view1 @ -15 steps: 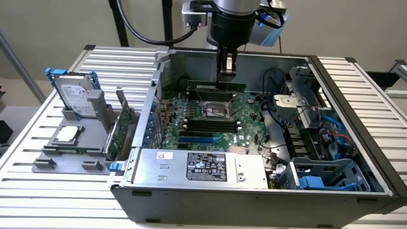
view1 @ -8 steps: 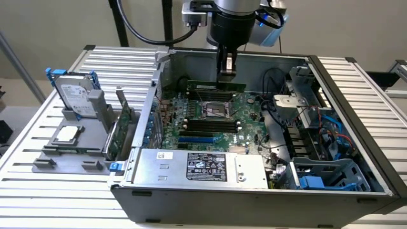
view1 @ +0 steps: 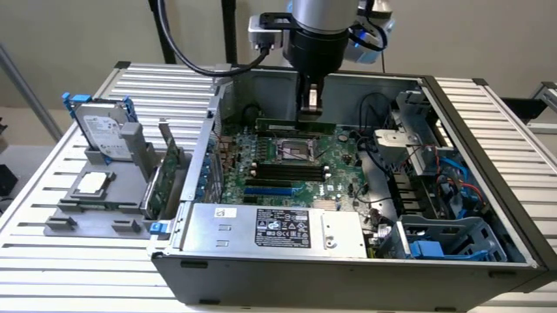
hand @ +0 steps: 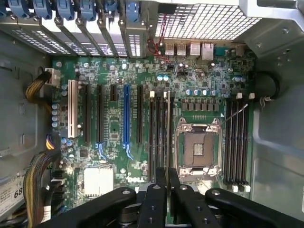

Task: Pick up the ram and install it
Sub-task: 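Insert the ram into the slot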

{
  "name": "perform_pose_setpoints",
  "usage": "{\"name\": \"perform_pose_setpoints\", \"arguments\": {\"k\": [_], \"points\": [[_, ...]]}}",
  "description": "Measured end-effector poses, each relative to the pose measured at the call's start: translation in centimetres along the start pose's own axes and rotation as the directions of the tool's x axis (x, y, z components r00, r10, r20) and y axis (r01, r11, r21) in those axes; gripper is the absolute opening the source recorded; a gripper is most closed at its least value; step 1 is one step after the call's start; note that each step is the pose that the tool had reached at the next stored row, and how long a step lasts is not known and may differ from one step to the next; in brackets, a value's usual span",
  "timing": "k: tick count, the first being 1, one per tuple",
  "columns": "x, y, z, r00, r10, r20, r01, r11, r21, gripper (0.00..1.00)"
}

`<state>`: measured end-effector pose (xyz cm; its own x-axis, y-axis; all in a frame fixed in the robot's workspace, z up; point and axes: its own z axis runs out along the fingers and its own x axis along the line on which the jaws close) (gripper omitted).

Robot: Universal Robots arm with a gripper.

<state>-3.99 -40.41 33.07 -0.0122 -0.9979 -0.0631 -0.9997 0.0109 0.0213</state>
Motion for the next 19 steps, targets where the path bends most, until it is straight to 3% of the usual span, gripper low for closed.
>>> {"name": "perform_pose_setpoints", "arguments": {"k": [8,19], "points": [[1.0,-0.04,1.38,1.0000,0.000,-0.0002,0.000,1.0000,-0.0001,0.00],[1.2,-0.08,3.37,1.0000,0.000,-0.0003,0.000,1.0000,-0.0001,0.00]]}}
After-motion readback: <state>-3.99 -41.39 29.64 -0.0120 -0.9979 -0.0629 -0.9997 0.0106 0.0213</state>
